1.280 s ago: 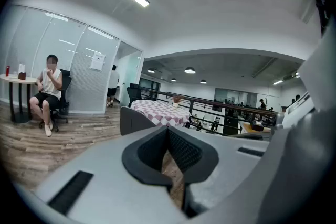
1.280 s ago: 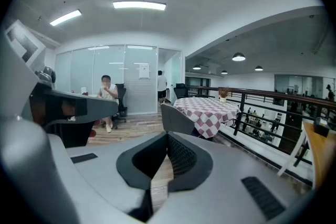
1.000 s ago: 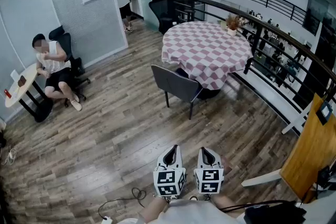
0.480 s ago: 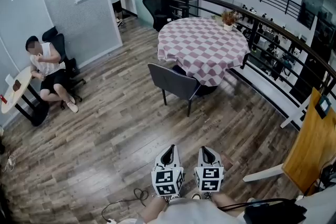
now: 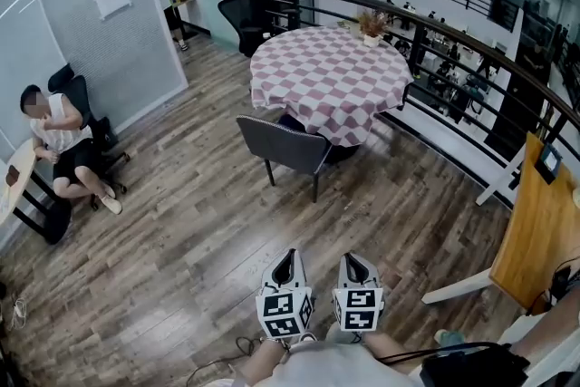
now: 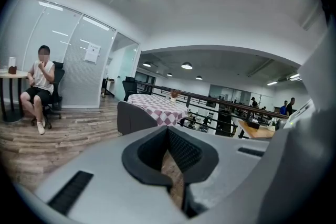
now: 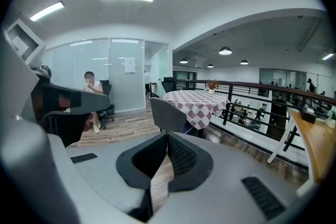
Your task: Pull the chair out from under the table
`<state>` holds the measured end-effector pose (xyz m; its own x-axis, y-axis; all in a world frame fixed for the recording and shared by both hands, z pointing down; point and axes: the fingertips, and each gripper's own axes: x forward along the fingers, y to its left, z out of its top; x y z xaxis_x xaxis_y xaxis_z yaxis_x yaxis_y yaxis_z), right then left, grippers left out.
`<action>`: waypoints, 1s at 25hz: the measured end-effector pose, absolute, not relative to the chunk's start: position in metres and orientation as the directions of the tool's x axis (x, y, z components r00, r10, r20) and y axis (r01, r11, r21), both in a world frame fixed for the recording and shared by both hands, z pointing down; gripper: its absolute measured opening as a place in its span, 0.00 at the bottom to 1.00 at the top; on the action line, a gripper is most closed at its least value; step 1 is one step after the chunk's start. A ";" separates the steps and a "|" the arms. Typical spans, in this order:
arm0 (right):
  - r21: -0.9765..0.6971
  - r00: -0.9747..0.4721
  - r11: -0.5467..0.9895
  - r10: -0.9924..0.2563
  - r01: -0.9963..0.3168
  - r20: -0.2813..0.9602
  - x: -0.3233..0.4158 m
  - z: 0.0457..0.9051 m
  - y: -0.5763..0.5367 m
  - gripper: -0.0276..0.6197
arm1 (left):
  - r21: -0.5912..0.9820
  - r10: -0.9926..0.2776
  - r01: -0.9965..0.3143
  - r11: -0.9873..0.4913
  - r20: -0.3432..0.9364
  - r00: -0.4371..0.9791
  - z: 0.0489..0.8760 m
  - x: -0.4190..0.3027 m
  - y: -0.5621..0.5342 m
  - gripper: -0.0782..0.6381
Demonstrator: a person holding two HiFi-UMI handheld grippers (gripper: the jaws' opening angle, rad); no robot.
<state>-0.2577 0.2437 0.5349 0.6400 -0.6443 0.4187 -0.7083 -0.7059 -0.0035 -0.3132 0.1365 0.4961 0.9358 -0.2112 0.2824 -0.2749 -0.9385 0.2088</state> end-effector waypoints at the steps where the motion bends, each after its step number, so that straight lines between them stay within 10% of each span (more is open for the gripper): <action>1: -0.006 0.642 -0.712 -0.637 -0.702 0.427 -0.255 0.538 0.244 0.07 | 0.209 -0.203 -0.268 -0.940 0.287 0.936 0.499 -0.309 0.137 0.11; 25: -0.010 0.589 -0.670 -0.660 -0.743 0.467 -0.060 0.549 0.181 0.07 | 0.191 -0.241 -0.310 -0.931 0.314 0.918 0.506 -0.117 0.076 0.11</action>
<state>-0.0599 0.1809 0.5491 0.5886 -0.6597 0.4672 -0.7426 -0.6696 -0.0100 -0.1174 0.0764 0.5056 0.9182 -0.2411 0.3143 -0.3098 -0.9314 0.1908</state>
